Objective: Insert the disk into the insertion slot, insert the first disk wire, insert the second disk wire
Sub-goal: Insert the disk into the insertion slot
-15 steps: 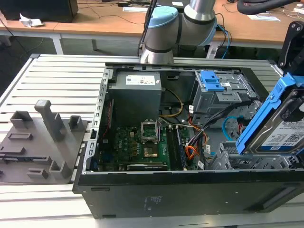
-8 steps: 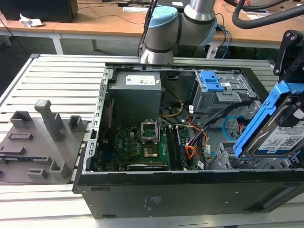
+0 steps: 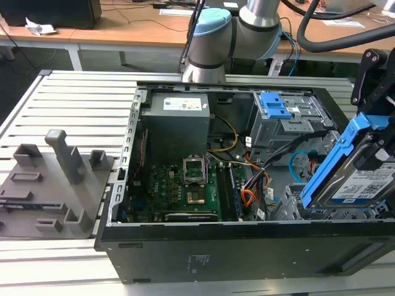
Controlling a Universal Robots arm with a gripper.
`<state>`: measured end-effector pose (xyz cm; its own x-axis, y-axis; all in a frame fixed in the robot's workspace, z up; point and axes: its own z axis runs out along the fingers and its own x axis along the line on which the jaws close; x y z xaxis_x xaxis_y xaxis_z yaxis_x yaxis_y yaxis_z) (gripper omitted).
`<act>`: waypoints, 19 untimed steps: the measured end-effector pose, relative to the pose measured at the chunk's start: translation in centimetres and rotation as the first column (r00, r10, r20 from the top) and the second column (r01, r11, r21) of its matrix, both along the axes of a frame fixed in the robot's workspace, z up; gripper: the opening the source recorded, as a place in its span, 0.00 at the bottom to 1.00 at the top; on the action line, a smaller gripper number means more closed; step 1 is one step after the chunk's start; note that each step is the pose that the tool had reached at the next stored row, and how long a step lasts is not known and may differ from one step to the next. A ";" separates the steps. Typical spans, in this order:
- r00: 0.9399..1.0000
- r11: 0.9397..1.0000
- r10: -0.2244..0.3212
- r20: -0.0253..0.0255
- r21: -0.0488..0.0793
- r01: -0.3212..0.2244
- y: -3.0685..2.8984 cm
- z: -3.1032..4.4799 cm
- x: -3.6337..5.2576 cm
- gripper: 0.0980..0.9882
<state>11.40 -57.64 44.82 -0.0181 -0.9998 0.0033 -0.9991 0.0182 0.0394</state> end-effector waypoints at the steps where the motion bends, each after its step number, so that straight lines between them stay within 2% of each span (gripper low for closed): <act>1: 1.000 1.000 0.000 0.000 0.000 0.000 0.00 -0.13 0.00 0.30; 10: 1.000 1.000 0.000 0.000 0.000 0.000 0.08 -0.62 0.00 0.30; 13: 1.000 1.000 0.000 0.000 0.000 0.000 0.75 -0.62 -0.03 0.30; 14: 1.000 1.000 0.001 0.000 0.000 -0.001 1.37 -0.62 -0.04 0.30; 19: 1.000 1.000 0.003 0.000 0.000 -0.003 2.75 -0.63 -0.04 0.30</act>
<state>11.35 -54.89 44.19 -0.0150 -0.9999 0.0033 -0.9991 0.0151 0.0394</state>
